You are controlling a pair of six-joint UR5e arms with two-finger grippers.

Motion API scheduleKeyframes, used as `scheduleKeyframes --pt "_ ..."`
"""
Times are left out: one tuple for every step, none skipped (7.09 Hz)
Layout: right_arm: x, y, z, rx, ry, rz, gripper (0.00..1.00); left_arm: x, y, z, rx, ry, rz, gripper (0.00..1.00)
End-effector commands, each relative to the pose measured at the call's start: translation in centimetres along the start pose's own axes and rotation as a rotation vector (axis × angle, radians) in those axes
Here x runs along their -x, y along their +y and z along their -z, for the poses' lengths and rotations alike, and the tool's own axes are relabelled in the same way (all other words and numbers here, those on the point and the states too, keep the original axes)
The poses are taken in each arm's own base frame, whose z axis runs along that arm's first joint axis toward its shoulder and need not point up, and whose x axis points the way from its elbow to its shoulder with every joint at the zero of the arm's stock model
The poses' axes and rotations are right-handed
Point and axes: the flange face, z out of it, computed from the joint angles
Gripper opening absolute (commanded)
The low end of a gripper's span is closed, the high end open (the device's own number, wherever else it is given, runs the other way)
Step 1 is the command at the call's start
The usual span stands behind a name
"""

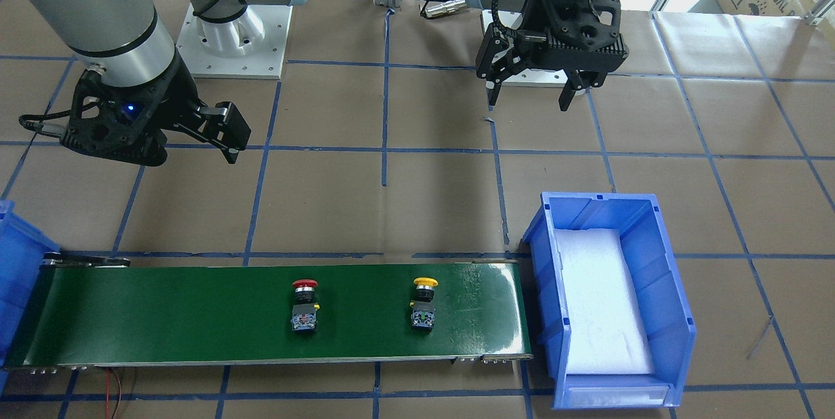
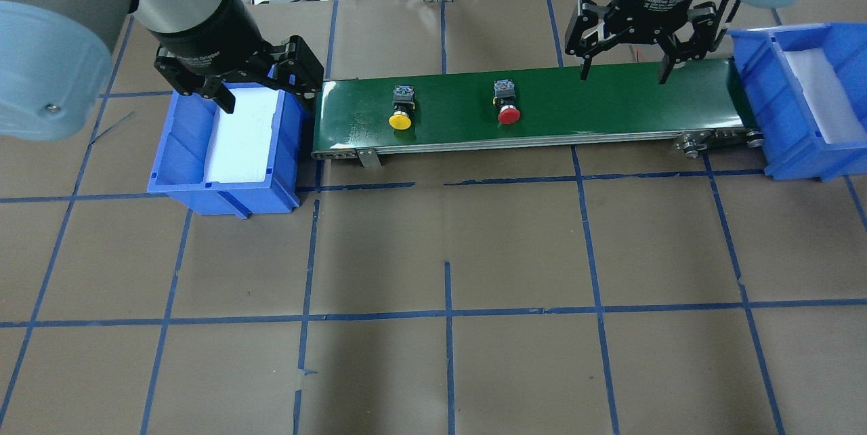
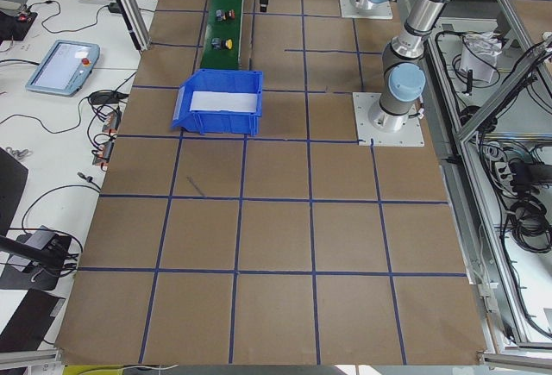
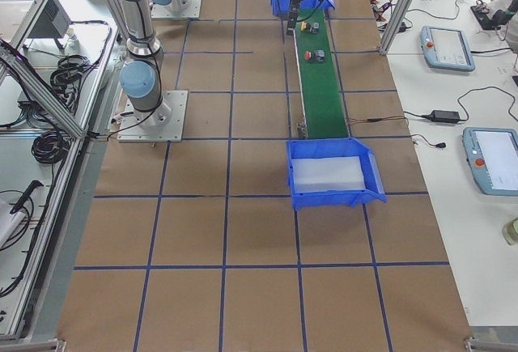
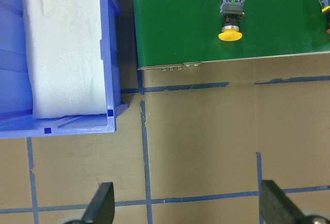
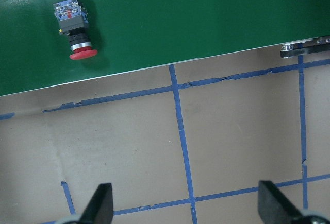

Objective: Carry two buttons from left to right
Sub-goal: 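Withdraw the left gripper above the bin as the belt carries buttons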

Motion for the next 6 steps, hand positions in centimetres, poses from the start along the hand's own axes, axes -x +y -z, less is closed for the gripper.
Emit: scheduleKeyframes --pt "-0.2 -0.3 -0.2 0.002 0.000 -0.003 1.00 -0.1 0.1 -0.1 0.002 0.002 -0.003 1.00" --pt "-0.1 -0.9 -0.6 -0.002 -0.001 0.003 1.00 -0.1 0.1 -0.1 0.002 0.002 -0.001 1.00" --pt "0.0 -1.6 -1.2 -0.006 -0.003 0.004 1.00 -0.1 0.0 0.0 0.000 0.002 -0.001 1.00" --pt "0.0 -1.7 -1.7 0.005 0.004 0.015 1.00 -0.2 0.0 -0.1 0.002 0.007 0.000 1.00" --pt "0.3 -3.4 -3.1 0.019 0.001 0.014 1.00 -0.3 0.1 0.0 0.000 0.006 -0.003 1.00" --pt "0.6 -5.8 -2.9 -0.013 -0.007 0.010 1.00 -0.3 0.1 -0.1 0.002 0.007 -0.004 1.00"
